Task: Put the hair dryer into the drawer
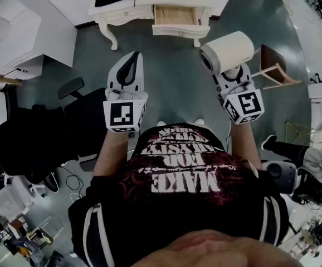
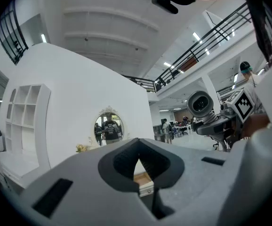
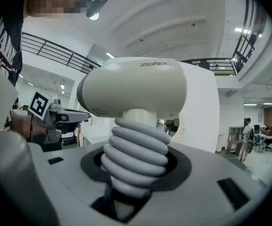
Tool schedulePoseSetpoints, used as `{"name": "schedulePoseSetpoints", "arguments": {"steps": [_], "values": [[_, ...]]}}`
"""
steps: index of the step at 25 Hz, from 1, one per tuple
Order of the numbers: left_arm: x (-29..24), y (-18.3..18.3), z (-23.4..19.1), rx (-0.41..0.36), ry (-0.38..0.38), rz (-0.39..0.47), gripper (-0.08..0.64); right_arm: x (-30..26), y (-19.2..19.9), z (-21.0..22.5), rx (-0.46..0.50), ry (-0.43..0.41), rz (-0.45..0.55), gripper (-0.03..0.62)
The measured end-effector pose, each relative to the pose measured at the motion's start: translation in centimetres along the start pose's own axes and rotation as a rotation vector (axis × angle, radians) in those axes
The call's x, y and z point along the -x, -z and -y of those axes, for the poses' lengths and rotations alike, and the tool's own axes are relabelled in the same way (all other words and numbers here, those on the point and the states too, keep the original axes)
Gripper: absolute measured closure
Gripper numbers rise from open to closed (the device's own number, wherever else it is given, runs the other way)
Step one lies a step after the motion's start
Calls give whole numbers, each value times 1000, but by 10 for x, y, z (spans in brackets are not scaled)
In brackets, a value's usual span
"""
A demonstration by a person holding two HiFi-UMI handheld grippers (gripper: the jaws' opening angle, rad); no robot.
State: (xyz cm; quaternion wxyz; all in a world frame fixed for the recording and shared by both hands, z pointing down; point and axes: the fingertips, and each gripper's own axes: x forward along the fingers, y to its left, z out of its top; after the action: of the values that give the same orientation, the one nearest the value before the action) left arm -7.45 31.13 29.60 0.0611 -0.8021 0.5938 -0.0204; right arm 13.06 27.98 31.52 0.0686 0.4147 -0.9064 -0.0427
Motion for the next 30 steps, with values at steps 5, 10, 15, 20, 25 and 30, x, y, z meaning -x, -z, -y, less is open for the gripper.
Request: {"name": "schedulePoseSetpoints", "arguments": {"steps": [5,10,15,20,25,30], "values": [[3,-4,4,-12,6,12,558,4,2,-2,-25,-2,-7,402],[8,0,3,-12,12,9,558,7,-1,-5,-39,6,16,402],[17,4,-3,-10,6,7,558,12,-9,-11,-42,11,32,402],[24,10,-8,2,15,3,558,18,-9,-22,-66,12,21,402],[25,13,-6,21,13,2,558,21,0,-26,-85,-1,-11,402],[24,12,-3,16,10,-1,558,21,2,-21,-96,1,-20,402]]}}
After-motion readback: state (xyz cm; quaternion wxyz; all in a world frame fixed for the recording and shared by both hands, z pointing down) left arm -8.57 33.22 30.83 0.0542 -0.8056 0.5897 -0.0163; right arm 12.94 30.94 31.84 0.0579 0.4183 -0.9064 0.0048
